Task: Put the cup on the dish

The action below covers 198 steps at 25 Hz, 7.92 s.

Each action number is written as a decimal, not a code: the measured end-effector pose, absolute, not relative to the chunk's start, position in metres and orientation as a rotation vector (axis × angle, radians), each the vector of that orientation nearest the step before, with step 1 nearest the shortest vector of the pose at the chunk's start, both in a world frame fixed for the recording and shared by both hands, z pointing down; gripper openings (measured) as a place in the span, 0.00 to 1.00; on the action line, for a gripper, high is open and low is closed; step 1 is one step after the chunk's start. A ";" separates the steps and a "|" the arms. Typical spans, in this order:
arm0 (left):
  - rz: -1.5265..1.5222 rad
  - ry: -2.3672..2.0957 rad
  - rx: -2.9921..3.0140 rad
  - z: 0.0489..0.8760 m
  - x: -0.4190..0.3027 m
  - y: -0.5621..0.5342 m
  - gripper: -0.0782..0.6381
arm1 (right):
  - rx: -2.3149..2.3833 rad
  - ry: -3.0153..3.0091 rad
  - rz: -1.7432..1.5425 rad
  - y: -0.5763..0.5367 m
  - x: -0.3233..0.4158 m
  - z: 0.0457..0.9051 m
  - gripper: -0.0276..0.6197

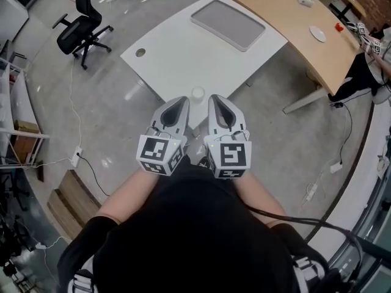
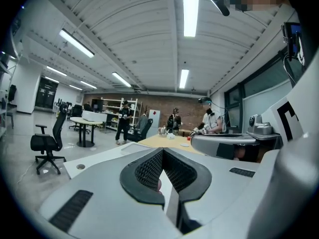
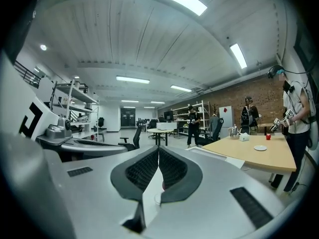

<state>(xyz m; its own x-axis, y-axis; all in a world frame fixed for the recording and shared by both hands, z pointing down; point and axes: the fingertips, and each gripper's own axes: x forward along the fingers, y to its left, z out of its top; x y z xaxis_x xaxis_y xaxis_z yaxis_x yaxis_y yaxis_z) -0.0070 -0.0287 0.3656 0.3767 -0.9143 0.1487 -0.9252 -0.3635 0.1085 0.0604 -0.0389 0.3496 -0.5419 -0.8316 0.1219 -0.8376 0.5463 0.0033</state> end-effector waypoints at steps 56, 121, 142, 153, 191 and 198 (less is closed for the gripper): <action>0.395 -1.235 2.422 0.535 -0.065 -0.248 0.12 | 1.078 -2.483 0.292 -0.193 -0.033 0.565 0.38; 0.196 -1.200 2.597 0.397 -0.095 -0.264 0.12 | 1.292 -2.418 0.307 -0.236 -0.058 0.430 0.42; 0.104 -1.160 2.718 0.328 -0.104 -0.252 0.12 | 1.365 -2.465 0.149 -0.224 -0.070 0.341 0.43; 0.099 -1.086 2.753 0.318 -0.088 -0.242 0.12 | 1.413 -2.441 0.161 -0.219 -0.060 0.326 0.42; 0.174 -1.223 2.604 0.389 0.002 -0.514 0.12 | 1.438 -2.453 0.324 -0.493 0.054 0.384 0.42; 0.186 -1.258 2.576 0.423 0.015 -0.580 0.12 | 1.418 -2.448 0.352 -0.556 0.071 0.421 0.42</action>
<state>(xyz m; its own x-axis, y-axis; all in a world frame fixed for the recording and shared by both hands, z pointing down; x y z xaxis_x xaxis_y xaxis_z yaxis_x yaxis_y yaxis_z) 0.0149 -0.5801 0.4234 0.6151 -0.7540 0.2306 -0.7885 -0.5874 0.1825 0.0706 -0.5565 0.4207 -0.4732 -0.8010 0.3666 -0.8719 0.4853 -0.0652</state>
